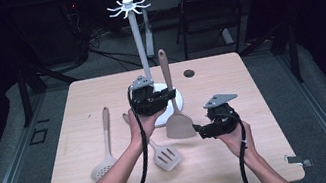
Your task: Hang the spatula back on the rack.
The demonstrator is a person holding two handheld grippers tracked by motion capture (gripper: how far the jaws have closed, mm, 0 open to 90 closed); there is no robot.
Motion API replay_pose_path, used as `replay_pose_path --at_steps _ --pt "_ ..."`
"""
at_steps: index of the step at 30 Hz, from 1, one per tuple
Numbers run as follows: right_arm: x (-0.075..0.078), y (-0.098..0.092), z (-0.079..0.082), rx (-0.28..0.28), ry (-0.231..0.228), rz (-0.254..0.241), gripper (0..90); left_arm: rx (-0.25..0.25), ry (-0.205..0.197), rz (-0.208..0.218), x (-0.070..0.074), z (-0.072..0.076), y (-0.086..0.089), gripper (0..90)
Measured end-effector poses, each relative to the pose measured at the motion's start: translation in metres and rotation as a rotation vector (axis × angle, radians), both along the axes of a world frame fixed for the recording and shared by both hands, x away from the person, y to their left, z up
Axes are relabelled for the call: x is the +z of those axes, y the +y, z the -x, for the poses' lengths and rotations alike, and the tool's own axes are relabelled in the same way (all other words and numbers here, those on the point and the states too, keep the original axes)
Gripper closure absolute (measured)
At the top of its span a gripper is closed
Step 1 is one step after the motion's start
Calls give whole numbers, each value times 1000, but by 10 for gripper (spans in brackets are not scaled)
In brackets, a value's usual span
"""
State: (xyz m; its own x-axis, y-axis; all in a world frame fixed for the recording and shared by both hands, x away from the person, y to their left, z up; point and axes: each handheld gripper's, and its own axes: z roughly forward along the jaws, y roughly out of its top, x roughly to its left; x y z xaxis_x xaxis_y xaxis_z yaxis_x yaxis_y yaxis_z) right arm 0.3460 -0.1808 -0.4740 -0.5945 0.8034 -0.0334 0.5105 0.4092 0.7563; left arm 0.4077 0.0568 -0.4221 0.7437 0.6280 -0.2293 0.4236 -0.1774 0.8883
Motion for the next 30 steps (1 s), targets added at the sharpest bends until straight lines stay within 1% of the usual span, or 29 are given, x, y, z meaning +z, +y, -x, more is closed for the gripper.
replay_pose_path --at_steps 1,2,3,4,6,8,10,11,12,14,17,18,21,22,23,26,27,28,30 --pt "0 -4 0 -8 12 15 140 3 0 -3 2 -1 0 776" --pt "0 -5 1 -15 11 21 136 16 -10 -5 4 -2 0 776" --pt "0 -5 1 -15 11 21 136 16 -10 -5 4 -2 0 776" --pt "-1 -8 1 -20 21 48 82 20 -13 -8 6 -3 0 776" --pt "-3 -8 0 -28 22 50 65 31 -14 -10 8 -4 0 776" --pt "-6 -11 0 -32 39 67 25 39 -20 -19 11 -5 0 776" --pt "-6 -11 0 -30 42 70 23 48 -24 -25 13 -6 0 776" --pt "-7 -11 0 -35 42 72 19 56 -25 -20 14 -7 0 776" --pt "-8 -11 1 -31 57 77 11 64 -27 -28 16 -8 0 776" --pt "-9 -14 3 -32 62 80 10 71 -27 -24 17 -9 0 776" --pt "-10 -16 6 -38 71 75 11 82 -32 -34 20 -11 1 776" --pt "-13 -19 9 -36 82 78 11 91 -33 -39 22 -12 2 776" --pt "-18 -21 14 -44 104 96 11 106 -34 -36 24 -13 2 776" --pt "-20 -23 16 -35 106 108 11 106 -33 -44 25 -13 3 776" --pt "-22 -24 17 -32 110 123 11 110 -40 -53 26 -14 2 776" --pt "-24 -27 16 -37 112 132 12 121 -43 -58 26 -15 2 776" --pt "-25 -28 13 -41 110 125 12 124 -45 -62 26 -15 2 776" --pt "-26 -29 9 -43 115 133 13 129 -43 -71 27 -17 2 776" --pt "-28 -29 8 -42 113 130 16 137 -41 -71 27 -18 2 776"
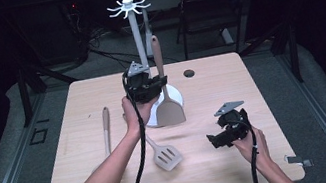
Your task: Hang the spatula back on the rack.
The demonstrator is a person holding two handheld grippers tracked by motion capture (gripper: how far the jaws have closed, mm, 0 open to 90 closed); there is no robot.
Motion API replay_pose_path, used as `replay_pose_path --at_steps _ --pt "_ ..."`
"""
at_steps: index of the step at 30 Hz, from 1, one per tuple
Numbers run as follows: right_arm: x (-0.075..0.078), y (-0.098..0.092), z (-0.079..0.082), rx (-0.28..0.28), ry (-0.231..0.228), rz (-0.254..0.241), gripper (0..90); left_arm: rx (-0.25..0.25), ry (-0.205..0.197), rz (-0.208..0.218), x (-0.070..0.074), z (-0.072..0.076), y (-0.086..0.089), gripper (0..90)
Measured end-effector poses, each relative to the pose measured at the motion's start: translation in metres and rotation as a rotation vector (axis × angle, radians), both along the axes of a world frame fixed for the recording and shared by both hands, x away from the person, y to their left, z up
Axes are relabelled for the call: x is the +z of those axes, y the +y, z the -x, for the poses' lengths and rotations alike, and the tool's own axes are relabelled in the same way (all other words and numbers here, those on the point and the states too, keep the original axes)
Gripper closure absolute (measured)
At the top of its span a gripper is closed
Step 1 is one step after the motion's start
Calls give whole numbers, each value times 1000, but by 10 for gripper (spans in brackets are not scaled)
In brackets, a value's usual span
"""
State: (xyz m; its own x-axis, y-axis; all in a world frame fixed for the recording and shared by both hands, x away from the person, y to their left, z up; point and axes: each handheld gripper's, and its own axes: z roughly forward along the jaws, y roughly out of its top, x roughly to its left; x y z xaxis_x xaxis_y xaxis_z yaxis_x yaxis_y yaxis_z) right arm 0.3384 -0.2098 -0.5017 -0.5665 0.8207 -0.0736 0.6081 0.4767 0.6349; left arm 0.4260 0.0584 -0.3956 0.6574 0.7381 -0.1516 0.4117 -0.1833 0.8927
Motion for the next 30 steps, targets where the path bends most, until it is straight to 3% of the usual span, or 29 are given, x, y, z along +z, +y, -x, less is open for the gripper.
replay_pose_path --at_steps 3,13,18,30 --pt "1 -1 -3 10 -3 26 20 15 -4 -12 1 -3 -1 776" --pt "3 0 -6 5 -23 33 27 44 -29 -35 12 -7 0 776" --pt "5 1 -5 7 -42 39 31 74 -32 -31 18 -13 4 776" --pt "4 2 -6 8 -37 52 32 99 -38 -25 30 -21 7 776"
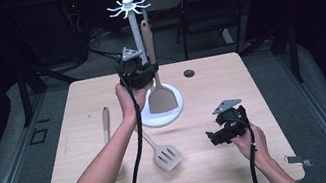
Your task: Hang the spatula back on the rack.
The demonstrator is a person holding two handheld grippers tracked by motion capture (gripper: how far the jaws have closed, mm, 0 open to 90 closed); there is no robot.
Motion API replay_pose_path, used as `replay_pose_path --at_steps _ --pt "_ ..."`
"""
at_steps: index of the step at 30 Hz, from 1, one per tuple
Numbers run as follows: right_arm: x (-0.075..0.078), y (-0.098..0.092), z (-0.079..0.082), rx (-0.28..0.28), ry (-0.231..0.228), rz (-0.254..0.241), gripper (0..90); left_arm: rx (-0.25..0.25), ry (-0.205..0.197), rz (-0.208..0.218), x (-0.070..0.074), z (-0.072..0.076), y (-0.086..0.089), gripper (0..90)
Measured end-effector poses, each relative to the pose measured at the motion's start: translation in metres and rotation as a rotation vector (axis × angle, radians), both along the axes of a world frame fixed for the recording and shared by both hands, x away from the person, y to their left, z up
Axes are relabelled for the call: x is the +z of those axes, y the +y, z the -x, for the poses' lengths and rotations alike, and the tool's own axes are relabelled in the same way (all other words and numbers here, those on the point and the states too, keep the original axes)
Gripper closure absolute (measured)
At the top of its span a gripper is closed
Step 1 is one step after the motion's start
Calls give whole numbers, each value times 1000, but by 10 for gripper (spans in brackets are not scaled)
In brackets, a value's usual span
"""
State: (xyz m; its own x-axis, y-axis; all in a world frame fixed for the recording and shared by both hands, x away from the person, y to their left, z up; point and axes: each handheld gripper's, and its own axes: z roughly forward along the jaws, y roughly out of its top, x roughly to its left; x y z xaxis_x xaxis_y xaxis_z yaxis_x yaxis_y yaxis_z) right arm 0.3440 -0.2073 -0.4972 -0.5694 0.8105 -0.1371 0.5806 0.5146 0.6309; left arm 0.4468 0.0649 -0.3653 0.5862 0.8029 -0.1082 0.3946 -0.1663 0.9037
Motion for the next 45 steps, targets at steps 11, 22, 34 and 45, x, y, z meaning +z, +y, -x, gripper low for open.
replay_pose_path --at_steps 11,22,34,45 --pt "-2 2 -1 5 4 11 32 37 -20 -27 12 0 -6 776" --pt "-3 4 0 17 9 25 34 87 -21 -20 21 1 -9 775" --pt "-4 6 0 24 17 27 38 131 -11 -44 25 -2 -12 774" --pt "-5 7 -1 27 17 29 38 155 4 -42 24 -10 -12 771"
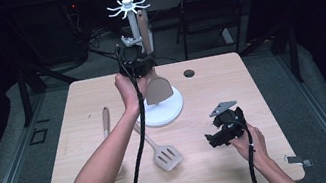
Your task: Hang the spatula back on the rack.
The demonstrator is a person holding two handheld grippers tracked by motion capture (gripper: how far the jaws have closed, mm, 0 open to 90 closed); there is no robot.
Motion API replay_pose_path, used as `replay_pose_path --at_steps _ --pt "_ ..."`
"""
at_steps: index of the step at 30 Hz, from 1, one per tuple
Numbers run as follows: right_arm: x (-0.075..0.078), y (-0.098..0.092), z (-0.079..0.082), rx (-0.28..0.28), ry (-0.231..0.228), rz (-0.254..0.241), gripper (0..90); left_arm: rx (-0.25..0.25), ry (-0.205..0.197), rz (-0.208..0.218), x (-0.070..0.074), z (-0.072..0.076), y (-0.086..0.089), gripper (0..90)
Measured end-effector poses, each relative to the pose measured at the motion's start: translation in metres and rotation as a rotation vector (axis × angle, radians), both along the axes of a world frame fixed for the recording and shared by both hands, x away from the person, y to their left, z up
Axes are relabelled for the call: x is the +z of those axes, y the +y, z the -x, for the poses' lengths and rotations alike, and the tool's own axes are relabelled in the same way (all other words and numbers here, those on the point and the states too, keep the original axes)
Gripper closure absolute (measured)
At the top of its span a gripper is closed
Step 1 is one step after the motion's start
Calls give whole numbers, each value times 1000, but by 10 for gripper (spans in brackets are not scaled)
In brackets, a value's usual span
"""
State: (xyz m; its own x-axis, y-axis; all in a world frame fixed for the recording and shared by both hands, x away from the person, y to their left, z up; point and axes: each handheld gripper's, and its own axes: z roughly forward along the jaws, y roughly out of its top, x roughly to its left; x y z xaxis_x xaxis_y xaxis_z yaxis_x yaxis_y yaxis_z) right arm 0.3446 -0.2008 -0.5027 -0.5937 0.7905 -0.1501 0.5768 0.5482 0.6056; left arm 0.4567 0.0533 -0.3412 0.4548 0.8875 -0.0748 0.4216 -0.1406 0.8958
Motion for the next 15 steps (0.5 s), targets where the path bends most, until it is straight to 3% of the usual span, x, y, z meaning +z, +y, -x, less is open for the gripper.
replay_pose_path --at_steps 5,15 --pt "-1 0 -1 3 12 4 38 17 4 -7 -1 -2 0 768" --pt "-2 2 0 6 11 14 38 22 0 19 -3 -6 6 755"
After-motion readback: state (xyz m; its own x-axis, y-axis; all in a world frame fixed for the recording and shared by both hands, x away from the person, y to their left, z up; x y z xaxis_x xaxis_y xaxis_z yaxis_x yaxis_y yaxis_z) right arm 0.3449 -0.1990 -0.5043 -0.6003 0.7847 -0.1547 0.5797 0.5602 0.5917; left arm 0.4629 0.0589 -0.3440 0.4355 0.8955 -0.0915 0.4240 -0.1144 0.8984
